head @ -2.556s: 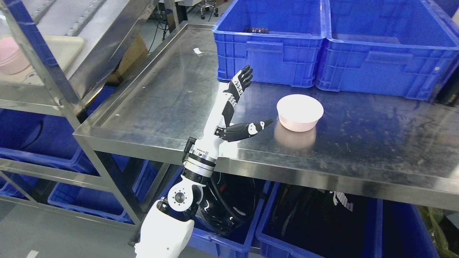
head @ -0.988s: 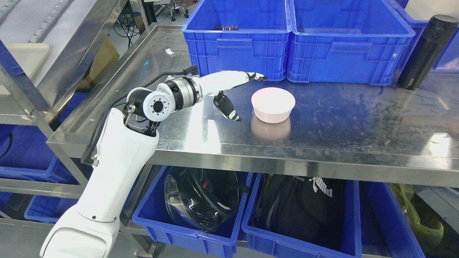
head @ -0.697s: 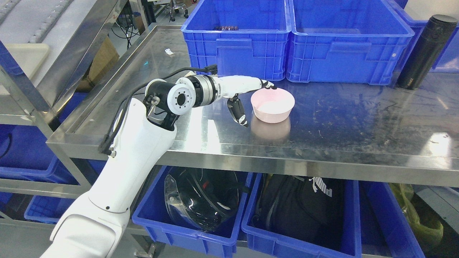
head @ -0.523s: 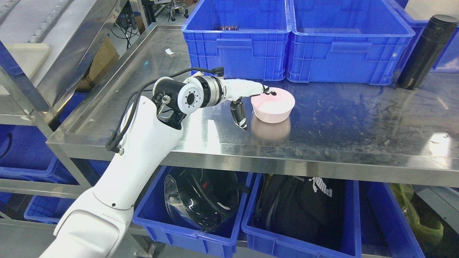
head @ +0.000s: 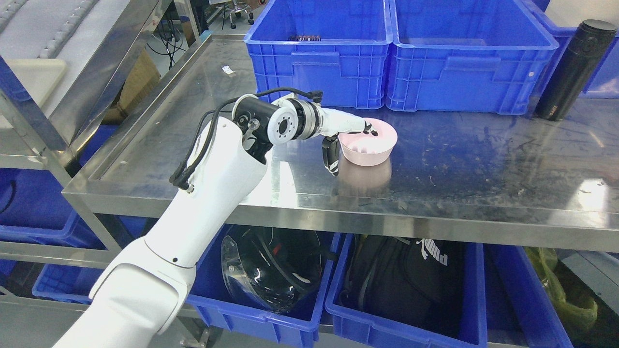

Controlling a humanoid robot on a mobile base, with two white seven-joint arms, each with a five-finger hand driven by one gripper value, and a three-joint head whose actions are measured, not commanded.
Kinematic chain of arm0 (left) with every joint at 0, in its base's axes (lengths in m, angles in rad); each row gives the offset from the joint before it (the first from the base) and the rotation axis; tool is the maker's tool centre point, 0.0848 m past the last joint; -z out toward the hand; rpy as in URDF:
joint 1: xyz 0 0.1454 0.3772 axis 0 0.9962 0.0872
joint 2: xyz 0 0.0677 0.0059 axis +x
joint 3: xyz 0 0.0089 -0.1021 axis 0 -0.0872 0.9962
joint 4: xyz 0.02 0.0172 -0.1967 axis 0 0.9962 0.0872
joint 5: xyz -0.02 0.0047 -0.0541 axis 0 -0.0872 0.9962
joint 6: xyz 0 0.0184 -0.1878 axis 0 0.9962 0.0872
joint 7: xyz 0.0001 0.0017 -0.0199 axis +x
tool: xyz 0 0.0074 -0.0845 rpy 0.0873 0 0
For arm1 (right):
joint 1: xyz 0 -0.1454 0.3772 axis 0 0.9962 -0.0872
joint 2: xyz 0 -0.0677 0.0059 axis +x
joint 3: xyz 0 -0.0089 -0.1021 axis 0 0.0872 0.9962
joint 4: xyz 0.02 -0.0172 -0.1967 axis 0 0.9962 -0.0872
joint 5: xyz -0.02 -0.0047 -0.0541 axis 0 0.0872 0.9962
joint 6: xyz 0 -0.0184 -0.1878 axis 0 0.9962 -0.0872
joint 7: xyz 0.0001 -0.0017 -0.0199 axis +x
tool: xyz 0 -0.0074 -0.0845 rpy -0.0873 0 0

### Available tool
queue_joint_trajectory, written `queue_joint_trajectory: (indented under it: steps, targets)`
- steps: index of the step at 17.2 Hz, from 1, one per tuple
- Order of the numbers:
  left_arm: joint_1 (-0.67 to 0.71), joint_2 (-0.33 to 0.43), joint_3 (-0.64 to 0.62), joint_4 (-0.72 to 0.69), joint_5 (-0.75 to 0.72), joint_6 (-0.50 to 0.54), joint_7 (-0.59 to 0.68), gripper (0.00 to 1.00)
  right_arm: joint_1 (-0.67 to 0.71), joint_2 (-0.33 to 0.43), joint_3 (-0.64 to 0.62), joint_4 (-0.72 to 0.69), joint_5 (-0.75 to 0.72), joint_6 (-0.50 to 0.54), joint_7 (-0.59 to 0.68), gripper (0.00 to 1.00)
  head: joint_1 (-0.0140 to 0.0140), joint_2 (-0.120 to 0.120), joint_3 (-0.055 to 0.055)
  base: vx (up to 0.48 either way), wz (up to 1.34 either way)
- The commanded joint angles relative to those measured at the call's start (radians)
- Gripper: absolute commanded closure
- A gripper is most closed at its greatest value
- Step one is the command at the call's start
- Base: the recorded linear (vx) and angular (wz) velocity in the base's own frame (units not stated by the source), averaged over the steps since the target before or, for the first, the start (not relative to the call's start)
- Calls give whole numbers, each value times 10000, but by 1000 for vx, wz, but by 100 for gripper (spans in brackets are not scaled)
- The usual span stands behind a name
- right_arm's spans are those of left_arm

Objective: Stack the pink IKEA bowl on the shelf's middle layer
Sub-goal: 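Close the left hand fingers on the pink bowl's rim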

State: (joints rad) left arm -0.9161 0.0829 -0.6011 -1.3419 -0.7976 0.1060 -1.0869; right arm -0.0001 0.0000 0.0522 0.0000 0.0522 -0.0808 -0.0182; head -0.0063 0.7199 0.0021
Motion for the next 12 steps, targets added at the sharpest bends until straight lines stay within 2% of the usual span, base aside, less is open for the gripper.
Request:
queue_joint_trajectory:
  steps: [1,6,7,10,12]
  targets:
    - [-365,-654,-142,2188,-154,-505,100,12,47,-175,0,-175,0,-5,-2,0,0,0,0,0,0]
    - [-380,-654,258,2758,-154,-1182,116,25,32,-175,0,-175,0,-5,-2,0,0,0,0,0,0]
    - [-350,-654,274,2849,-154,-1441,131,33,32,-175,0,-175,0,-5,-2,0,0,0,0,0,0]
    - [-304,-654,961,3065,-155,-3034,116,73,32,-175,0,-175,0,-5,-2,0,0,0,0,0,0]
    - [-258,-654,1270,3141,-170,-3756,70,89,32,-175,0,-175,0,-5,-2,0,0,0,0,0,0]
